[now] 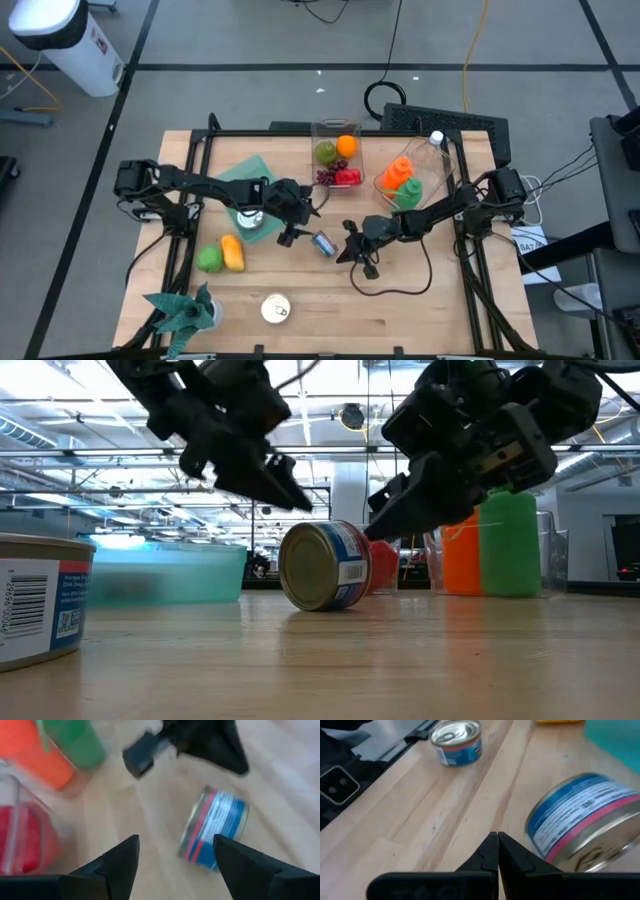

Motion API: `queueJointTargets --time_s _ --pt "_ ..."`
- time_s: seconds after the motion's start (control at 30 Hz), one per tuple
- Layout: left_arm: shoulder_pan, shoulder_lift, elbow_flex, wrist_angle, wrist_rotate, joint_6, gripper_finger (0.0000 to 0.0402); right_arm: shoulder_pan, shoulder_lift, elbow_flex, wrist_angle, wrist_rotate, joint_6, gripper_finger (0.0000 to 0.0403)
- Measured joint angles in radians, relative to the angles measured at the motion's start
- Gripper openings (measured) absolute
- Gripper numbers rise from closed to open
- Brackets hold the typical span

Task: Pick & Place Food Item
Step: Put the right blue pink tuna can into the green bin

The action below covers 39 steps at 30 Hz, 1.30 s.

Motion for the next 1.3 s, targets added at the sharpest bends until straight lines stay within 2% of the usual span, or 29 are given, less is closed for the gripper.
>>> queueJointTargets --time_s 0.17,0.4,0.83,0.93,1.13,1.3 --pt "-0.024 0.041 -0.002 -0.007 0.040 0.072 0.0294 0.001 0.021 0.000 0.025 -0.004 0.011 0.0000" --pt "-0.046 0.046 -0.001 0.011 0.014 0.100 0.0322 -0.022 0.043 0.000 0.019 -0.001 0.010 0.0000" --pt "-0.041 0.103 0.000 0.041 0.013 0.106 0.0324 -0.087 0.047 0.000 -0.008 0.016 0.018 0.0000" --pt "-0.041 0.133 0.000 0.060 0.000 0.111 0.0324 -0.093 0.048 0.000 -0.011 0.059 0.018 0.0000" --pt "-0.041 0.166 0.000 0.086 -0.013 0.115 0.0324 -0.114 0.048 0.000 0.003 0.070 0.025 0.0000" --pt "-0.041 0.166 0.000 0.092 0.018 0.113 0.0324 -0.116 0.048 0.000 0.018 0.147 0.034 0.0000"
